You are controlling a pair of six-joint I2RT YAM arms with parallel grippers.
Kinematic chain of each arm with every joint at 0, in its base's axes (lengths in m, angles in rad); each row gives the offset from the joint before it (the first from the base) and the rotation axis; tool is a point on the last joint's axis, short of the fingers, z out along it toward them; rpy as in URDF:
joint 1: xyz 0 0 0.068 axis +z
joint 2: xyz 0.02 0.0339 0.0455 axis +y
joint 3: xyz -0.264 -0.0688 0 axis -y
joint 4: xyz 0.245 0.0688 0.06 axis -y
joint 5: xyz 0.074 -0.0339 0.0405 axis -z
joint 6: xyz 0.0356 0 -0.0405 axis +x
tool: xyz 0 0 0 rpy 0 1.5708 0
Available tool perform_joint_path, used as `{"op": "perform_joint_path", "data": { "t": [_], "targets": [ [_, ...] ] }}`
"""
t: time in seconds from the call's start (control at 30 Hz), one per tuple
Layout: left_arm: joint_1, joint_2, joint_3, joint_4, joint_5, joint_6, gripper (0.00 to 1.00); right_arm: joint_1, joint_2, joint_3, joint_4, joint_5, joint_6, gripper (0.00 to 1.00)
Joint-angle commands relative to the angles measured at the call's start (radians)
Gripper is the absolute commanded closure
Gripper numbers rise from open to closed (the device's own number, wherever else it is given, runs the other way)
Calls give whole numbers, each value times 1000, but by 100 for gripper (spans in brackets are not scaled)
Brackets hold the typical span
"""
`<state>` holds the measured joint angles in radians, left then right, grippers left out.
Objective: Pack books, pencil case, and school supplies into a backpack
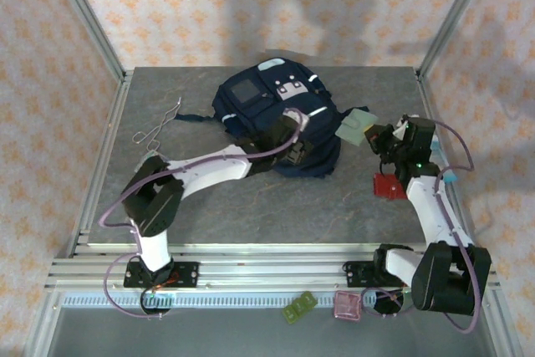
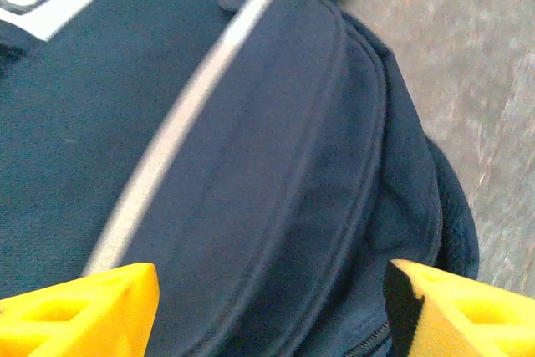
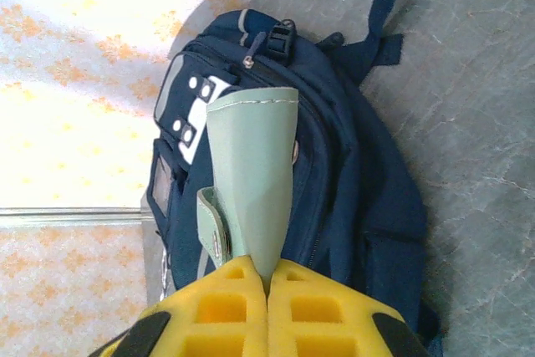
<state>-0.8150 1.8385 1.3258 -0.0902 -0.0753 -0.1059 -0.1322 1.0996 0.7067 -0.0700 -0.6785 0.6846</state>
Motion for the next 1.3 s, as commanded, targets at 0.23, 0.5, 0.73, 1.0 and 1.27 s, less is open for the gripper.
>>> {"op": "perform_joint_path", "data": {
  "t": [0.23, 0.5, 0.73, 1.0, 1.27],
  "targets": [
    [-15, 135, 104, -44, -320, 137, 32, -4, -3, -44, 47, -18, 21, 100],
    [7, 137, 152, -71, -328, 155, 90, -4, -9, -49, 63, -40, 24, 100],
    [59, 93, 177, -89, -276, 123, 100, 66, 47, -37, 92, -95, 5, 100],
    [83, -17, 179, -76, -199, 98, 100, 244, 176, 9, 242, -106, 78, 100],
    [89, -22, 215, -92, -123, 71, 100, 371, 356, 114, 400, -58, 197, 100]
  ]
}}
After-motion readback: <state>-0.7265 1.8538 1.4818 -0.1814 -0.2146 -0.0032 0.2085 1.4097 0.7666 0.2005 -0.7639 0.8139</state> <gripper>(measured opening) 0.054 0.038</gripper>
